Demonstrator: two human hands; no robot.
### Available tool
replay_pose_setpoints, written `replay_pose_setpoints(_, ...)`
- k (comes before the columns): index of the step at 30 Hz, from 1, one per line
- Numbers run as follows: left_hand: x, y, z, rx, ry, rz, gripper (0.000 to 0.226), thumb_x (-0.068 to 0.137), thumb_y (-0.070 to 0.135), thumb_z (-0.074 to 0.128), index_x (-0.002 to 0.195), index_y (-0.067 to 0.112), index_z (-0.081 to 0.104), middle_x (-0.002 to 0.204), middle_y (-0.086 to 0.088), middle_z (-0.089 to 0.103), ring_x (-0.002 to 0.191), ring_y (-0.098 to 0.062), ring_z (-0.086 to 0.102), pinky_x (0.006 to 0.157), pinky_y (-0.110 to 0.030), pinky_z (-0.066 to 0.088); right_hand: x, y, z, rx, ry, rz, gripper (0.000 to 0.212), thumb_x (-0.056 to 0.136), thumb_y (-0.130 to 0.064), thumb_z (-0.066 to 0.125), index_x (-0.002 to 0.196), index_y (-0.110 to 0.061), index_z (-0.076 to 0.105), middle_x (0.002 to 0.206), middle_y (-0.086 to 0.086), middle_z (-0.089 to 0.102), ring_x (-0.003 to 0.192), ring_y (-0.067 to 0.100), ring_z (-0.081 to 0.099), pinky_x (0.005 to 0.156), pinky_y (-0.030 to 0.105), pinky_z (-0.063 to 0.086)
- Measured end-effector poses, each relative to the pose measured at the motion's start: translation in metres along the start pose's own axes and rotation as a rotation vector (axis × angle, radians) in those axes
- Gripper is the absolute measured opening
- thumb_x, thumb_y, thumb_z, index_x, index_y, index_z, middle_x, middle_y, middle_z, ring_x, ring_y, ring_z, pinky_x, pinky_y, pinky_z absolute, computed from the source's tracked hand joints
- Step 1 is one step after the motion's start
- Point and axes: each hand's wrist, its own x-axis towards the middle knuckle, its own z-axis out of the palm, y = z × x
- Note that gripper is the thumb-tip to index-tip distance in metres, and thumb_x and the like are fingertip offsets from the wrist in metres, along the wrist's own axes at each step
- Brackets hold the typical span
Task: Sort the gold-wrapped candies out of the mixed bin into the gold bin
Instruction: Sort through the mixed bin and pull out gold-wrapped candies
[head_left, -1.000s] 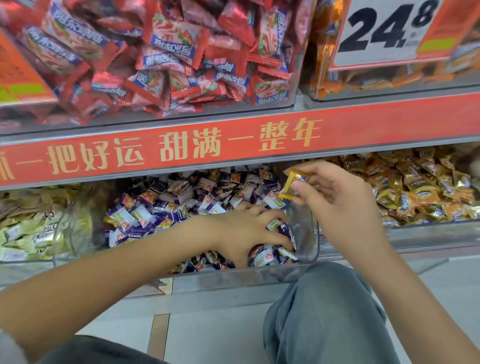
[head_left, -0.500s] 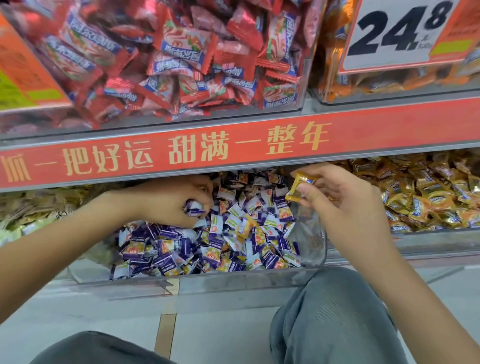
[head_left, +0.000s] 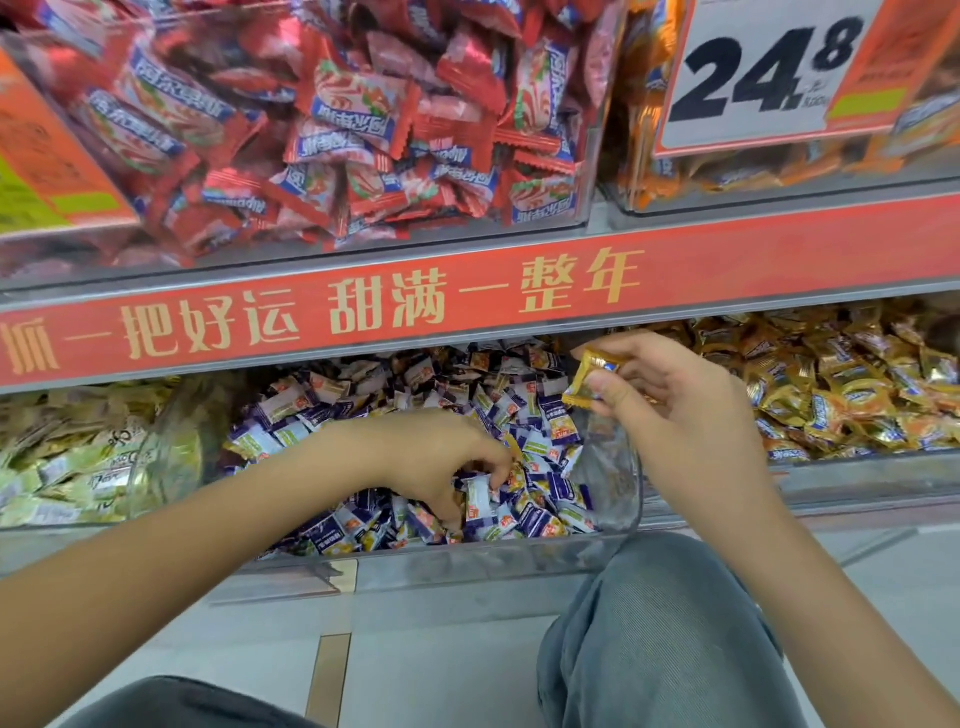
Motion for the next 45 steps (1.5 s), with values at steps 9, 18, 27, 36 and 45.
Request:
replay_pose_setpoints(9, 0.000, -0.001, 0.008, 0.095, 0.079, -0.056, 0.059, 0.080, 0.039, 0.071, 0.132, 0.022, 0.048, 0.099, -0.005, 0.058, 0.089, -0.018, 0.050, 0.075, -0.032, 0.039, -0.003, -0.001, 0.001, -0.024, 0.020, -0.005, 0.030, 0.088, -0.022, 0.062, 0.088, -0.050, 0.052, 0.074, -0.013, 0.066, 0.071, 0.003, 0.066, 0.068, 0.016, 0.053)
replay_pose_setpoints(18, -0.033, -0.010, -0.009, -0.430, 0.422, -0.227, 0.038, 0.085, 0.025, 0.069, 0.121, 0.015, 0.058, 0.116, -0.007, 0.052, 0.097, -0.025, 0.051, 0.073, -0.020, 0.043, -0.007, -0.019, 0.004, -0.061, -0.030, -0.024, 0.014, 0.090, -0.015, 0.060, 0.092, -0.029, 0.061, 0.074, -0.018, 0.061, 0.066, 0.003, 0.063, 0.060, 0.019, 0.051)
replay_pose_setpoints(27, -0.042, -0.011, 0.005, -1.052, 0.806, -0.311, 0.080, 0.071, 0.035, 0.079, 0.139, 0.018, 0.041, 0.146, 0.006, 0.039, 0.136, -0.013, 0.033, 0.110, -0.029, 0.028, -0.005, -0.018, 0.075, 0.376, -0.260, 0.708, 0.017, 0.101, -0.016, 0.037, 0.111, -0.013, 0.050, 0.095, 0.006, 0.058, 0.060, 0.015, 0.053, 0.053, 0.031, 0.046)
replay_pose_setpoints(36, -0.039, -0.008, 0.008, -1.131, 0.902, -0.289, 0.081, 0.057, 0.036, 0.079, 0.130, 0.019, 0.049, 0.134, 0.005, 0.054, 0.126, -0.010, 0.047, 0.106, -0.028, 0.035, 0.011, -0.022, 0.094, 0.953, -0.260, 1.086, 0.038, 0.086, -0.054, 0.060, 0.108, -0.023, 0.057, 0.097, 0.008, 0.052, 0.059, 0.016, 0.043, 0.049, 0.022, 0.029)
replay_pose_setpoints(45, -0.045, -0.016, 0.010, -1.290, 0.901, -0.332, 0.091, 0.049, 0.049, 0.089, 0.125, 0.012, 0.055, 0.134, -0.003, 0.057, 0.124, -0.021, 0.052, 0.101, -0.040, 0.046, 0.022, -0.004, 0.087, 0.911, -0.237, 1.027, 0.015, 0.096, -0.002, 0.048, 0.094, -0.010, 0.060, 0.072, 0.009, 0.055, 0.051, 0.010, 0.045, 0.044, 0.017, 0.032)
